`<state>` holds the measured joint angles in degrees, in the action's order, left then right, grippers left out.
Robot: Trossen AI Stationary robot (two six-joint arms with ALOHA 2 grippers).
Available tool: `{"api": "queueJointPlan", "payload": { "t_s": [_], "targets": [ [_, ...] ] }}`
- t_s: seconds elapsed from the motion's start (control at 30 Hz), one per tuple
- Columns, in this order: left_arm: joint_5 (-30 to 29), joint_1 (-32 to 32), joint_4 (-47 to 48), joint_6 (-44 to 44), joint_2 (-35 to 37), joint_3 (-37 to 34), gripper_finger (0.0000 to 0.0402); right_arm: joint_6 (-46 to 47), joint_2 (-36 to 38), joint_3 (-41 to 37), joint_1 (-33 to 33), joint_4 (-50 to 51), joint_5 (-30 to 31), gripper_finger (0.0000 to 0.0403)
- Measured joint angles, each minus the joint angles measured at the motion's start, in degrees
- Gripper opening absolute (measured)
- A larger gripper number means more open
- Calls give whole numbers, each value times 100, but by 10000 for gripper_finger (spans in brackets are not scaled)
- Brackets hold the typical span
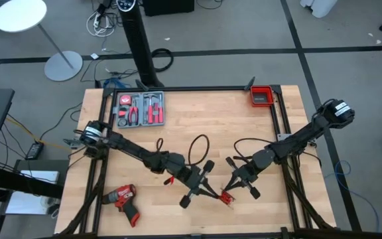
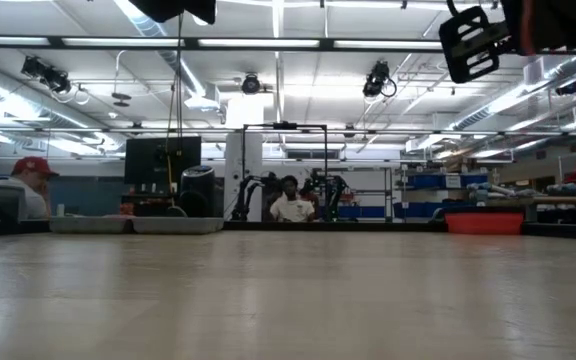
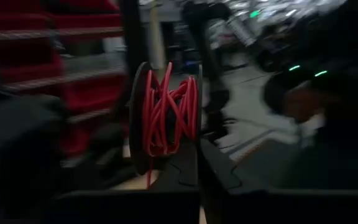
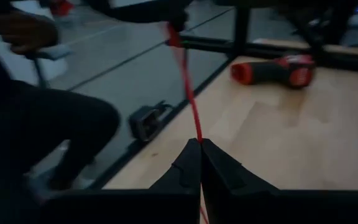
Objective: Coil cords
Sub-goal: Coil the red wire on the black spool
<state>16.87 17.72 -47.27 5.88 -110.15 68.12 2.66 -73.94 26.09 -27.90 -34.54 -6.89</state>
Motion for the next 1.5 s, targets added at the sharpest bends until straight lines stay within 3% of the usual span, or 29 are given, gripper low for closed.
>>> {"api": "queueJointPlan", "payload": {
  "t_s": [0.37,0.57,0.8,1.03,1.33,1.5],
  "targets": [
    [1137,-240,-138,-943,0,0,0,-891,52,2,-567,-274,2386,0],
    [1433,-338,-97,-1468,0,0,0,-1036,52,314,-675,-269,2551,0],
    [1641,-342,-37,-2131,0,0,0,-1459,52,962,-991,730,2937,0],
    [1638,-340,662,-2583,-4,2,0,-1997,49,1277,-1104,915,3360,0],
    [1600,-340,953,-2736,-4,2,0,-2177,49,1335,-871,948,2857,0],
    [1555,-340,1038,-2765,-4,2,0,-2323,101,1335,-1068,1016,2946,0]
  ]
}}
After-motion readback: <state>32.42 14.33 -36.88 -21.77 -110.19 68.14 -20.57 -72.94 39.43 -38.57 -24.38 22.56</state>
